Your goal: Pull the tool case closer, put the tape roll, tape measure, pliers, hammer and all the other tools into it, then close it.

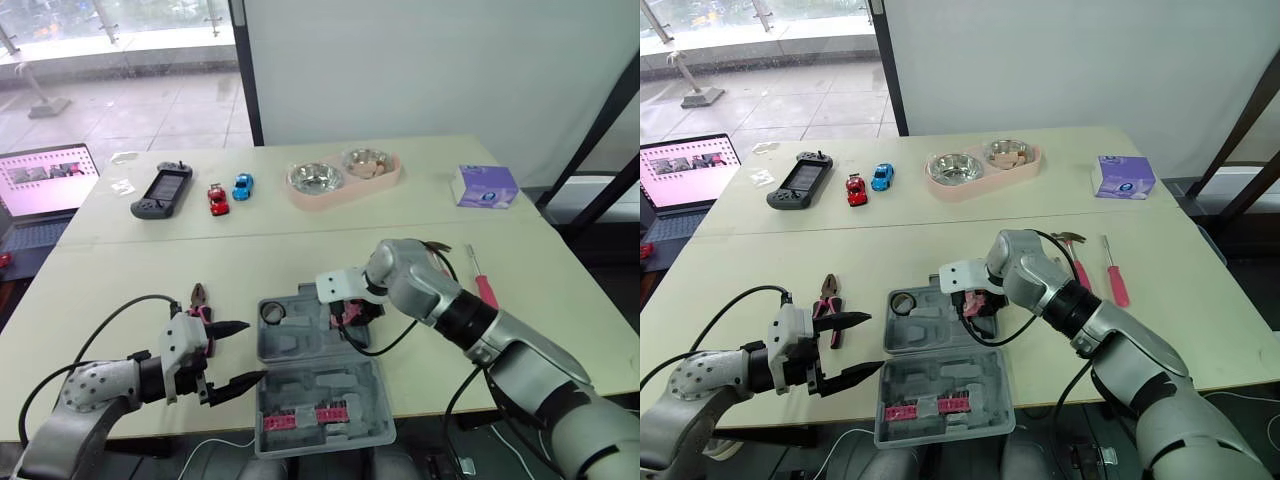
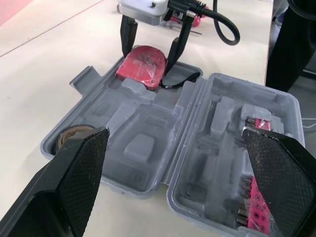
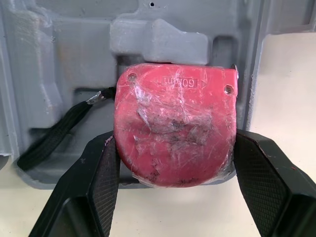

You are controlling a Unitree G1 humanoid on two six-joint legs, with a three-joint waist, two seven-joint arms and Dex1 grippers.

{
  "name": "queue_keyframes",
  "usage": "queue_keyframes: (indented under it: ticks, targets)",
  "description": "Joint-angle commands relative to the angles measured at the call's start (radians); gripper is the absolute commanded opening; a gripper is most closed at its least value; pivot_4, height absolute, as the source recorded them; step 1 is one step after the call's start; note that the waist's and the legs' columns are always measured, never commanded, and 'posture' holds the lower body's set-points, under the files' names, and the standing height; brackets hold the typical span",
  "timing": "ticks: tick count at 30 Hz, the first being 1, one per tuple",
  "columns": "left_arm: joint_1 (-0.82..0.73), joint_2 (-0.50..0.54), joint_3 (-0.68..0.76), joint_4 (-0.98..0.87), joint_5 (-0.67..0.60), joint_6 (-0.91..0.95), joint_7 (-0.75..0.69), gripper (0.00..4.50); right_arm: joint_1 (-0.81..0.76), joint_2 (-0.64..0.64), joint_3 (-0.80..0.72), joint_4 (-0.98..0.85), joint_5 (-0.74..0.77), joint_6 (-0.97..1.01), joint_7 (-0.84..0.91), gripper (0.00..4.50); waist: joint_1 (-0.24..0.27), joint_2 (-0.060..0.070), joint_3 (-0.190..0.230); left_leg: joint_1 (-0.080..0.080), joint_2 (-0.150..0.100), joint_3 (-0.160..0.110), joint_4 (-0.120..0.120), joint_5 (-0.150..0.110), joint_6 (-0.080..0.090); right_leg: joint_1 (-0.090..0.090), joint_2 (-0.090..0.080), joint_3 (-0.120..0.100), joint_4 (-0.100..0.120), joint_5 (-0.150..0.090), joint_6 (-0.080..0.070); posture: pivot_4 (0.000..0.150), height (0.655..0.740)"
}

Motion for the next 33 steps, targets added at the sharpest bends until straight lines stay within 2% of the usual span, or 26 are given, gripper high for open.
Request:
queue_keyframes:
  ticks: [1,4,6,8,19,23,26,29,33]
  targets:
    - [0.001,0.002,0.02,-0.01,-0.001,-0.015,0.004,4.5,-0.003,0.015,-0.031,-0.036,-0.003,0.001,-0.002,2.87,0.0,0.0,0.0,0.0,0.0,0.0,0.0,0.0,0.0,0.0,0.0,0.0,0.0,0.0,0.0,0.15,0.7233]
    - [0.004,0.004,0.018,-0.011,-0.001,-0.014,0.002,4.5,-0.001,0.018,-0.035,-0.054,0.003,0.011,0.004,2.87,0.0,0.0,0.0,0.0,0.0,0.0,0.0,0.0,0.0,0.0,0.0,0.0,0.0,0.0,0.0,0.15,0.7233]
    - [0.003,0.003,0.016,-0.011,-0.002,-0.013,0.001,4.5,0.001,0.017,-0.035,-0.059,0.003,0.01,0.005,3.91,0.0,0.0,0.0,0.0,0.0,0.0,0.0,0.0,0.0,0.0,0.0,0.0,0.0,0.0,0.0,0.15,0.7233]
    - [0.003,0.003,0.015,-0.011,-0.002,-0.012,0.001,4.5,0.002,0.015,-0.036,-0.061,0.003,0.009,0.003,4.45,0.0,0.0,0.0,0.0,0.0,0.0,0.0,0.0,0.0,0.0,0.0,0.0,0.001,0.0,0.0,0.15,0.7233]
    - [0.002,0.0,0.011,-0.011,-0.003,-0.014,-0.003,4.5,0.01,-0.026,-0.131,-0.122,0.037,0.043,-0.006,4.45,0.002,0.0,0.0,0.0,0.0,0.0,0.0,0.0,0.0,0.0,0.0,0.0,0.001,0.0,0.0,0.15,0.7233]
    - [0.004,0.0,0.011,-0.012,-0.002,-0.015,-0.003,4.5,0.057,-0.055,-0.201,-0.162,0.081,0.059,-0.011,4.45,0.003,0.0,0.0,0.0,0.0,0.0,0.0,0.0,0.0,0.001,0.0,0.0,0.001,0.0,0.0,0.15,0.7233]
    - [0.002,0.0,0.012,-0.008,-0.001,-0.015,-0.001,4.5,0.118,-0.051,-0.284,-0.191,0.125,0.053,-0.077,4.45,0.004,0.0,0.0,0.0,0.0,0.0,0.0,0.0,0.0,0.002,0.0,0.0,0.001,0.0,0.0,0.15,0.7233]
    - [0.007,0.0,0.014,-0.01,-0.001,-0.016,0.0,4.5,0.169,-0.057,-0.32,-0.224,0.151,0.051,-0.106,3.56,0.003,0.0,0.0,0.0,0.0,0.0,0.0,0.0,0.0,0.003,0.0,0.0,0.001,0.0,0.0,0.15,0.7233]
    - [0.005,-0.003,0.011,-0.008,0.0,-0.016,0.002,4.5,0.278,-0.04,-0.42,-0.256,0.279,-0.062,-0.13,1.63,0.004,0.0,0.0,0.0,0.0,0.0,0.0,0.0,0.0,0.003,0.0,0.0,0.001,0.0,0.0,0.15,0.7233]
